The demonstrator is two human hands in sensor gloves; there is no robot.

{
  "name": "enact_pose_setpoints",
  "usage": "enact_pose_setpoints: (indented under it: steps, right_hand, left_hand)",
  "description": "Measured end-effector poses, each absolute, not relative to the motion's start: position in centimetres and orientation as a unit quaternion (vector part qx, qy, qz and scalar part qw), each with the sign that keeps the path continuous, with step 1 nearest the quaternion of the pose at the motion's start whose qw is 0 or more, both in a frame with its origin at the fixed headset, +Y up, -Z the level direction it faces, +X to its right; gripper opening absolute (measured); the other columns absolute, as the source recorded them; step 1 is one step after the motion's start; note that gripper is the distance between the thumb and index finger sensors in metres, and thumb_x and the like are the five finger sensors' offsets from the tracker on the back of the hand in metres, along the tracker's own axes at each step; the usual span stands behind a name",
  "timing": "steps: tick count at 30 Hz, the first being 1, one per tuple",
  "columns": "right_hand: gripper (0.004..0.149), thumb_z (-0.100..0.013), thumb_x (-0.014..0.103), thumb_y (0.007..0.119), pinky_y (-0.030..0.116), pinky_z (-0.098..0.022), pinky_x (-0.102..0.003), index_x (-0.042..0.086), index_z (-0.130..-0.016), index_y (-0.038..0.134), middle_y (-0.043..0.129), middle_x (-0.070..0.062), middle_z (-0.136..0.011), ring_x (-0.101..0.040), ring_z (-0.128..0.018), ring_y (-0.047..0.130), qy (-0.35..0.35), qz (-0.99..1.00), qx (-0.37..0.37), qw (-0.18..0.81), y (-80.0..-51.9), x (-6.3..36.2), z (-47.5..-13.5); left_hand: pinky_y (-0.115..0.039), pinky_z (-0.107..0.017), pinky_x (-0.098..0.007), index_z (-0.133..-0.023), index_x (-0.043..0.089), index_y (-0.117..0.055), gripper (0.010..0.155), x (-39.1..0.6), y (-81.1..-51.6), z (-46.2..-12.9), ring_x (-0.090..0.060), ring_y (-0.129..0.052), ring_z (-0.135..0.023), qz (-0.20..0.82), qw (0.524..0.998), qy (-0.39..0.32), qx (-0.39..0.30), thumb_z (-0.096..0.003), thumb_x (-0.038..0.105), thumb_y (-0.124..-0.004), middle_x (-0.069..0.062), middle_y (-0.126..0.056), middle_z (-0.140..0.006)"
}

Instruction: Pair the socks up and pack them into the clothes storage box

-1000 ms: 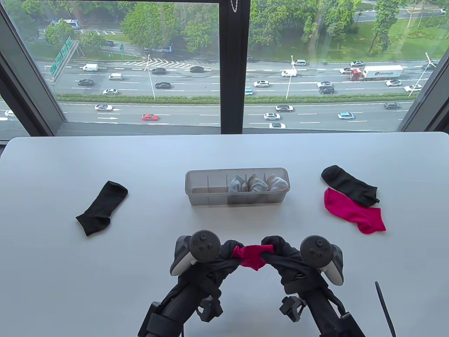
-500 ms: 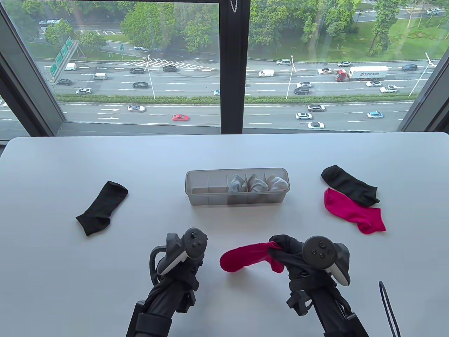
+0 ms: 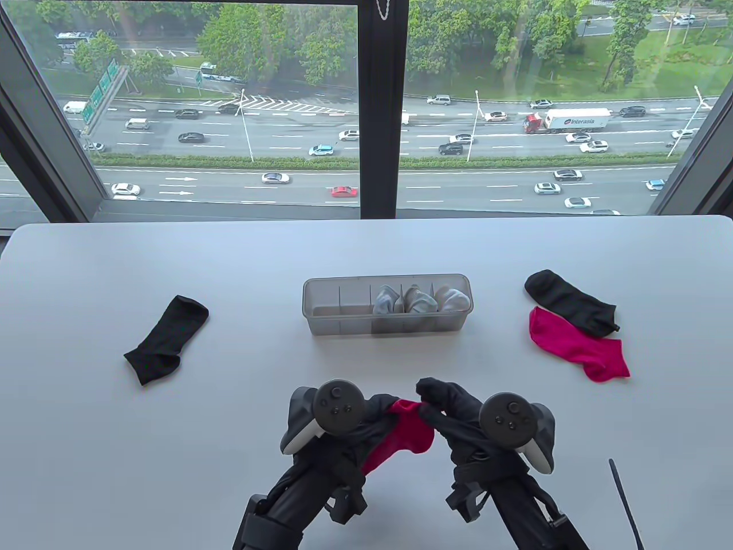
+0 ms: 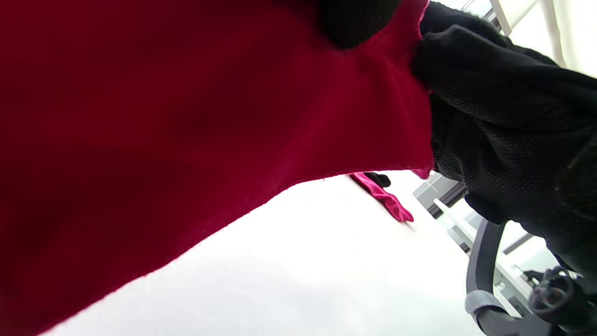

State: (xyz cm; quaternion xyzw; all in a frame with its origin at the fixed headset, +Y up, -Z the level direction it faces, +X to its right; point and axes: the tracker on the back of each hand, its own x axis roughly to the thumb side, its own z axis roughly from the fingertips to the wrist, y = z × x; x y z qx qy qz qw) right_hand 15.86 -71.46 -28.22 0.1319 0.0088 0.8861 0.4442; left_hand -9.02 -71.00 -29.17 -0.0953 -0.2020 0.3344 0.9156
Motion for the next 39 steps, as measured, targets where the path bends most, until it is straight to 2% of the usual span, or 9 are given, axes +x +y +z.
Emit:
enact_pose_setpoints:
  steps: [5, 9, 13, 16, 24, 30, 34, 36, 39]
  right_hand:
    - [0.084, -0.057, 0.049, 0.071, 0.045, -0.073, -0.07, 0.004, -0.116, 0.031, 0.044, -0.031, -0.116, -0.057, -0.104, 0.045, 0.162, 0.848, 0.167, 0.476, -72.8, 15.5, -28.6]
    - [0.041, -0.06, 0.04, 0.07, 0.055, -0.075, -0.063, 0.027, -0.099, 0.065, 0.077, -0.01, -0.102, -0.043, -0.1, 0.07, 0.06, 0.862, 0.121, 0.489, -72.5, 15.4, -28.4]
    - [0.038, -0.057, 0.036, 0.075, 0.061, -0.073, -0.061, 0.023, -0.092, 0.074, 0.092, -0.003, -0.079, -0.029, -0.081, 0.089, 0.006, 0.897, 0.147, 0.416, -71.2, 15.7, -28.0]
    - [0.039, -0.055, 0.039, 0.078, 0.062, -0.072, -0.06, 0.022, -0.09, 0.078, 0.095, -0.001, -0.071, -0.024, -0.074, 0.093, 0.003, 0.923, 0.174, 0.344, -71.0, 14.5, -27.7]
    - [0.037, -0.056, 0.041, 0.075, 0.063, -0.072, -0.059, 0.021, -0.086, 0.081, 0.098, 0.001, -0.064, -0.021, -0.068, 0.097, 0.04, 0.903, 0.17, 0.393, -71.5, 14.2, -27.9]
    - [0.037, -0.057, 0.037, 0.074, 0.062, -0.072, -0.061, 0.023, -0.09, 0.08, 0.099, -0.001, -0.071, -0.025, -0.074, 0.096, 0.06, 0.889, 0.179, 0.418, -71.1, 14.2, -28.1]
    - [0.038, -0.059, 0.031, 0.072, 0.06, -0.072, -0.062, 0.023, -0.096, 0.074, 0.097, -0.004, -0.076, -0.029, -0.078, 0.094, 0.083, 0.863, 0.167, 0.47, -71.5, 15.3, -28.4]
    - [0.039, -0.059, 0.03, 0.073, 0.06, -0.072, -0.063, 0.022, -0.097, 0.074, 0.097, -0.005, -0.078, -0.03, -0.079, 0.094, 0.106, 0.841, 0.186, 0.497, -71.3, 15.5, -28.6]
    - [0.04, -0.058, 0.031, 0.075, 0.06, -0.072, -0.062, 0.021, -0.097, 0.073, 0.096, -0.005, -0.079, -0.031, -0.081, 0.092, 0.15, 0.809, 0.235, 0.518, -70.6, 15.7, -28.7]
  left_hand:
    - [-0.058, -0.073, -0.069, -0.099, 0.022, -0.074, 0.039, -9.5, -71.4, -29.2, -0.047, -0.075, -0.098, 0.427, 0.874, -0.204, -0.108, -0.0613, 0.029, -0.066, -0.015, -0.076, -0.107]
    - [-0.055, -0.073, -0.07, -0.102, 0.022, -0.072, 0.041, -9.0, -71.4, -29.2, -0.05, -0.07, -0.101, 0.439, 0.86, -0.213, -0.148, -0.0612, 0.027, -0.067, -0.017, -0.074, -0.109]
    - [-0.047, -0.075, -0.073, -0.117, 0.012, -0.036, 0.073, -9.3, -70.9, -29.2, -0.054, -0.054, -0.107, 0.447, 0.844, -0.247, -0.163, -0.0589, 0.042, -0.069, -0.026, -0.042, -0.121]
    - [-0.043, -0.076, -0.074, -0.119, 0.027, -0.024, 0.082, -8.4, -70.1, -28.6, -0.052, -0.048, -0.11, 0.458, 0.825, -0.293, -0.156, -0.0563, 0.05, -0.071, -0.025, -0.032, -0.123]
    - [-0.079, -0.062, -0.057, -0.096, 0.023, -0.08, 0.039, -8.0, -69.1, -28.0, -0.027, -0.097, -0.064, 0.374, 0.897, -0.233, -0.008, -0.0572, 0.028, -0.076, -0.012, -0.086, -0.088]
    - [-0.074, -0.064, -0.062, -0.1, 0.017, -0.068, 0.042, -9.3, -70.2, -28.8, -0.035, -0.095, -0.074, 0.432, 0.872, -0.221, -0.063, -0.0611, 0.034, -0.064, -0.018, -0.084, -0.094]
    - [-0.043, -0.075, -0.077, -0.119, 0.012, -0.016, 0.092, -9.5, -70.9, -29.4, -0.054, -0.043, -0.112, 0.453, 0.821, -0.269, -0.222, -0.0569, 0.054, -0.068, -0.028, -0.032, -0.123]
    - [-0.036, -0.076, -0.077, -0.118, 0.012, -0.011, 0.093, -9.0, -70.8, -29.4, -0.053, -0.027, -0.115, 0.387, 0.848, -0.28, -0.228, -0.0576, 0.052, -0.069, -0.024, -0.019, -0.124]
    - [-0.062, -0.073, -0.065, -0.105, 0.017, -0.064, 0.053, -9.4, -70.0, -29.3, -0.044, -0.071, -0.104, 0.441, 0.856, -0.251, -0.104, -0.0579, 0.039, -0.073, -0.013, -0.078, -0.104]
